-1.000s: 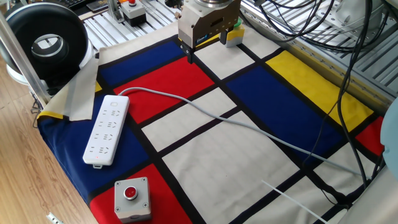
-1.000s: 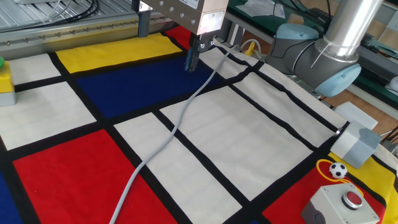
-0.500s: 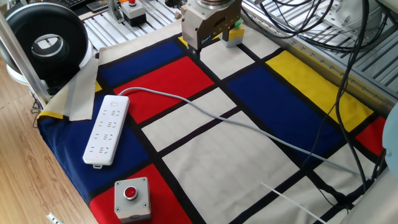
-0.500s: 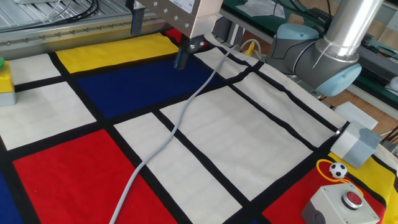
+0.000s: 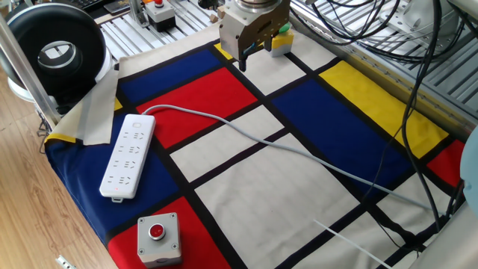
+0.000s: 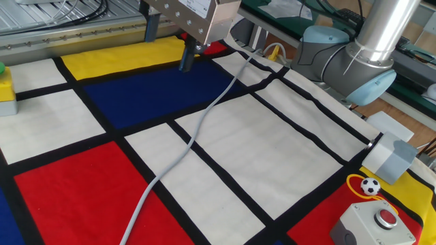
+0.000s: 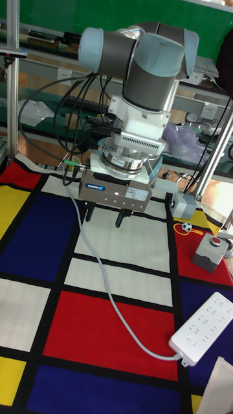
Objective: Turn off the power strip by pressing the button
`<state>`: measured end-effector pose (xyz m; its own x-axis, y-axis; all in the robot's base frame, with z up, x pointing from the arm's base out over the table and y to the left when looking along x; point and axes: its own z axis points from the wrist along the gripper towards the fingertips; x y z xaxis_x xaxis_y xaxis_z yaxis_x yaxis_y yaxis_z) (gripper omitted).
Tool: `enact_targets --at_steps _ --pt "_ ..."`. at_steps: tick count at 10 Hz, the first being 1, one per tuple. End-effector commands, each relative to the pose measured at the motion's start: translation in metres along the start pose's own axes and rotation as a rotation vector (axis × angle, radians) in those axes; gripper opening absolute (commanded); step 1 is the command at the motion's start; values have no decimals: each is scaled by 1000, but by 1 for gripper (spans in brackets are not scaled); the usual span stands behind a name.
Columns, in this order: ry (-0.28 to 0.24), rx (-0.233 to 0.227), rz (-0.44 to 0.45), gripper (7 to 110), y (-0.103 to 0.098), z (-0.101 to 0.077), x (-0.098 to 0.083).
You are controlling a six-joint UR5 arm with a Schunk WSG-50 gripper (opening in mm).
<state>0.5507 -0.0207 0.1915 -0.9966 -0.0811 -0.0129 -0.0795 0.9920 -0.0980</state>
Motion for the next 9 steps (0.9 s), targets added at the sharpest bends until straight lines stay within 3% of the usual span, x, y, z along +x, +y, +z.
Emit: enact_targets --at_steps 1,3,6,9 --pt "-27 -54 -18 7 14 2 -7" --pt "-39 -52 -51 7 14 3 -10" --pt "-58 -87 -128 7 24 4 -13" --pt "-69 -78 -172 7 25 5 -16"
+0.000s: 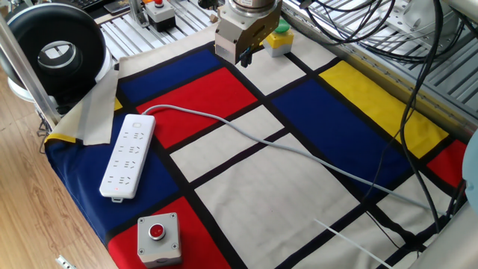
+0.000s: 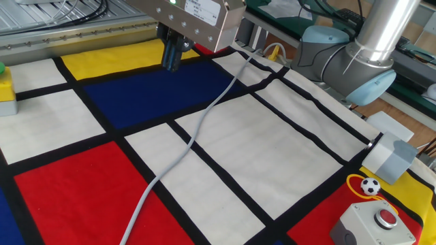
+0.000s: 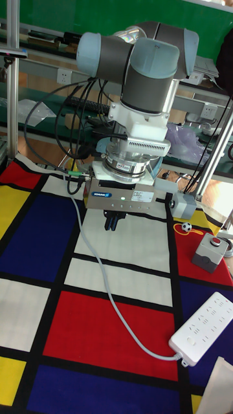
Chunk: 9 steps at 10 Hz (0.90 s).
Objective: Turn off the power strip by pressing the button
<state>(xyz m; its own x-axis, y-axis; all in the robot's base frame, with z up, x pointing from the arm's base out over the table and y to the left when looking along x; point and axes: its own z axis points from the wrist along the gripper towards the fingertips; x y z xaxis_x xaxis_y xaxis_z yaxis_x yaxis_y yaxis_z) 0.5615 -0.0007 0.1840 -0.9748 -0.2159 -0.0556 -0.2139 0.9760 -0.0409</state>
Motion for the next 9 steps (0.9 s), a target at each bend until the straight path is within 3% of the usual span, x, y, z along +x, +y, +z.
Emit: enact_targets --at_steps 1,2,9 --pt "-12 -14 -42 7 5 1 -3" --pt "-1 5 -40 7 0 2 0" --pt "-3 4 -33 7 7 8 0"
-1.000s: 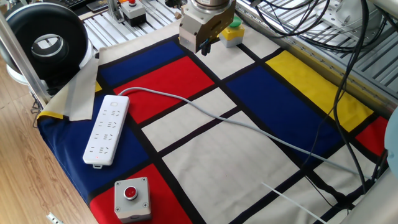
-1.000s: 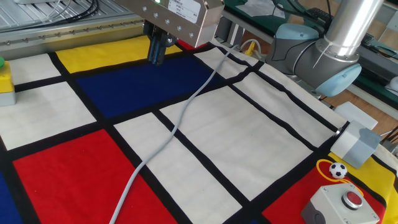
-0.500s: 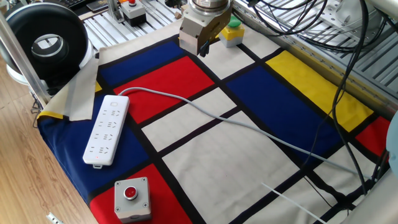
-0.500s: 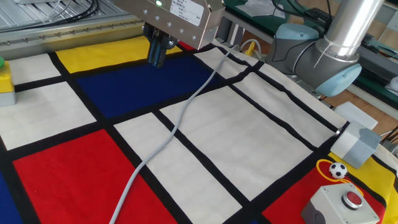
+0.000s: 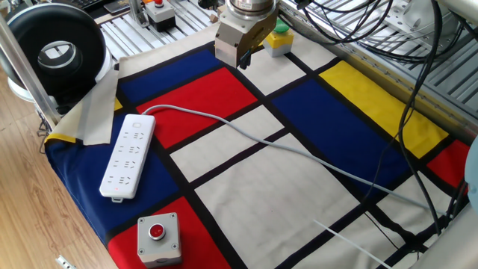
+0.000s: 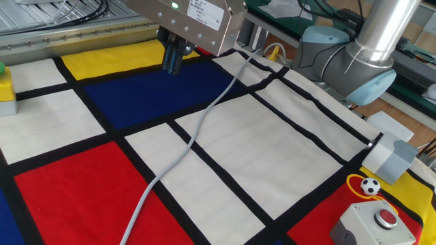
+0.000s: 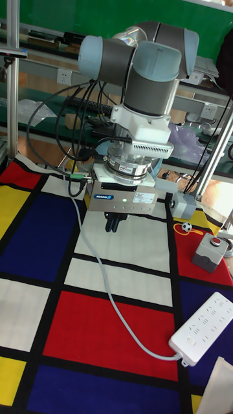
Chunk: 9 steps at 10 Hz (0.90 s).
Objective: Turn off the power strip by pressing the button
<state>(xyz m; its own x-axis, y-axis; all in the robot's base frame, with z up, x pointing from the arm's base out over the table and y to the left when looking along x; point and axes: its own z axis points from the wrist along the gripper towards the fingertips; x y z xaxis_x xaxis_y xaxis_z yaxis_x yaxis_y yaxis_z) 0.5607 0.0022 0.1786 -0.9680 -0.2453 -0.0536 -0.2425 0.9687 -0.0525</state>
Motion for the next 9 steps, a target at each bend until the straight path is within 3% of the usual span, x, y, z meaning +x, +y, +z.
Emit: enact_targets --at_steps 1,3,7,9 --pt "-10 -15 -12 7 7 2 -2" --pt "-25 -36 -4 7 13 -1 -7" --pt "-23 -34 43 7 12 -1 -6" --pt "-36 -94 21 7 27 -2 -10"
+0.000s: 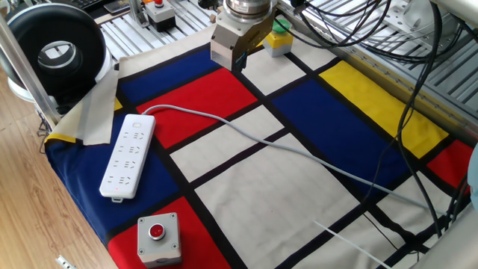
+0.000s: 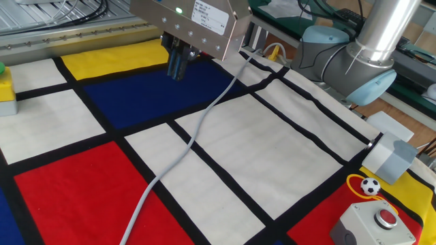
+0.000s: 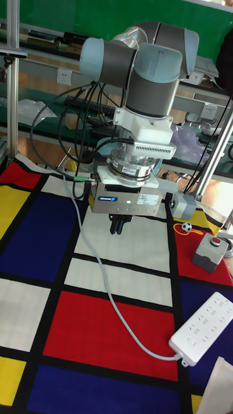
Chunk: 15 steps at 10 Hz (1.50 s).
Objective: Turn off the power strip by pressing the button
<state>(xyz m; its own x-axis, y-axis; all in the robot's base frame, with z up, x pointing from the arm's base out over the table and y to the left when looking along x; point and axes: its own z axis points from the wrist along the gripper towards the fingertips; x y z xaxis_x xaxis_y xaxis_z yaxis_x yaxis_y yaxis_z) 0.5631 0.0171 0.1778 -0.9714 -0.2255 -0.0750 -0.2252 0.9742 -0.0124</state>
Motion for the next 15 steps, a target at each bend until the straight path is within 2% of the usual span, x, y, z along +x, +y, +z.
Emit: enact_targets --at_steps 1,2,3,4,6,7,9,11,13,15 --pt "-11 -40 -11 7 9 -1 -3" --pt "8 32 -23 7 -9 -1 2" --pt "12 55 -30 7 -14 -2 3" --pt "2 18 -36 7 -5 -1 0" --pt "3 18 -31 7 -5 -1 1" --pt "-2 -2 -33 7 0 -1 0" --pt "-18 -64 -52 7 15 -2 -4" --pt "-3 -30 -61 7 4 8 -14" --pt "2 -34 -73 7 0 22 -32" --pt "10 -31 -72 7 -2 43 -51"
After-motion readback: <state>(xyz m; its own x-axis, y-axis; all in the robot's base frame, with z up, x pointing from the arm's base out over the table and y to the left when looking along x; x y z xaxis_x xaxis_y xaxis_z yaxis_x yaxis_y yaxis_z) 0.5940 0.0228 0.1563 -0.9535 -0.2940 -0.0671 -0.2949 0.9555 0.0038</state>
